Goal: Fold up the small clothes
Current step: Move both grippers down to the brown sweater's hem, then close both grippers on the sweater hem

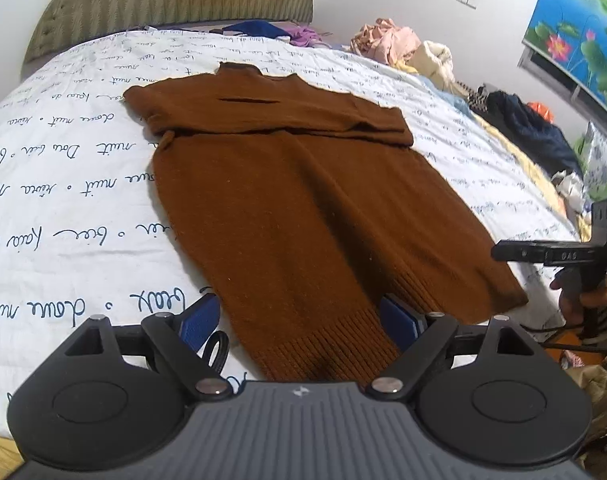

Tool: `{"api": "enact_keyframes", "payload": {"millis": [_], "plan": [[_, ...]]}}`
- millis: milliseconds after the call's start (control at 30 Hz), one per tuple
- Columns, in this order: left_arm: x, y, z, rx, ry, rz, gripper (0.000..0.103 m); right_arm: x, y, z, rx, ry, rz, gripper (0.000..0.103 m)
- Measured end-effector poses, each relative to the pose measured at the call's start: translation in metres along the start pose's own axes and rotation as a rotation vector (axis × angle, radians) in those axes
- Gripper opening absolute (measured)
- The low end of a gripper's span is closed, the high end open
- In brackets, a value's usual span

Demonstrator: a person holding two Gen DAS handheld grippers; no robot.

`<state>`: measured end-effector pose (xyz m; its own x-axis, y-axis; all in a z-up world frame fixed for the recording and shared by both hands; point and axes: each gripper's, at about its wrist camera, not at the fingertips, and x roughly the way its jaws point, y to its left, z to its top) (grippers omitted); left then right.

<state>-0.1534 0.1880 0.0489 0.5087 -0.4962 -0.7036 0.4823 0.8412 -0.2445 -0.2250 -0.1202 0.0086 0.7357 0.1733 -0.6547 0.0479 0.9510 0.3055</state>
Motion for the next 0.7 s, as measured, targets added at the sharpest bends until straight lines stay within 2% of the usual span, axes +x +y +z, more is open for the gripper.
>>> {"api": "enact_keyframes", "payload": {"millis": [100, 233, 300, 433, 600, 700], "plan": [[-0.001, 0.002, 0.0, 0.003, 0.012, 0.024, 0.087, 0.0, 0.0, 0.0, -0.006, 0.001, -0.001, 0.101], [-0.002, 0.007, -0.001, 0.004, 0.073, 0.06, 0.087, -0.002, 0.002, 0.0, -0.02, 0.008, -0.001, 0.101], [-0.006, 0.015, -0.002, -0.024, 0.093, 0.023, 0.087, -0.003, 0.003, 0.0, -0.027, 0.019, 0.013, 0.101], [0.003, 0.028, -0.002, -0.105, 0.15, -0.109, 0.087, -0.005, 0.005, -0.002, -0.035, 0.033, 0.05, 0.1], [0.03, 0.03, -0.003, -0.144, 0.196, -0.146, 0.087, -0.008, 0.003, -0.001, -0.019, 0.03, 0.032, 0.089], [0.038, 0.025, -0.001, -0.153, 0.188, -0.166, 0.087, -0.009, 0.004, -0.002, -0.027, 0.045, 0.036, 0.085]]}}
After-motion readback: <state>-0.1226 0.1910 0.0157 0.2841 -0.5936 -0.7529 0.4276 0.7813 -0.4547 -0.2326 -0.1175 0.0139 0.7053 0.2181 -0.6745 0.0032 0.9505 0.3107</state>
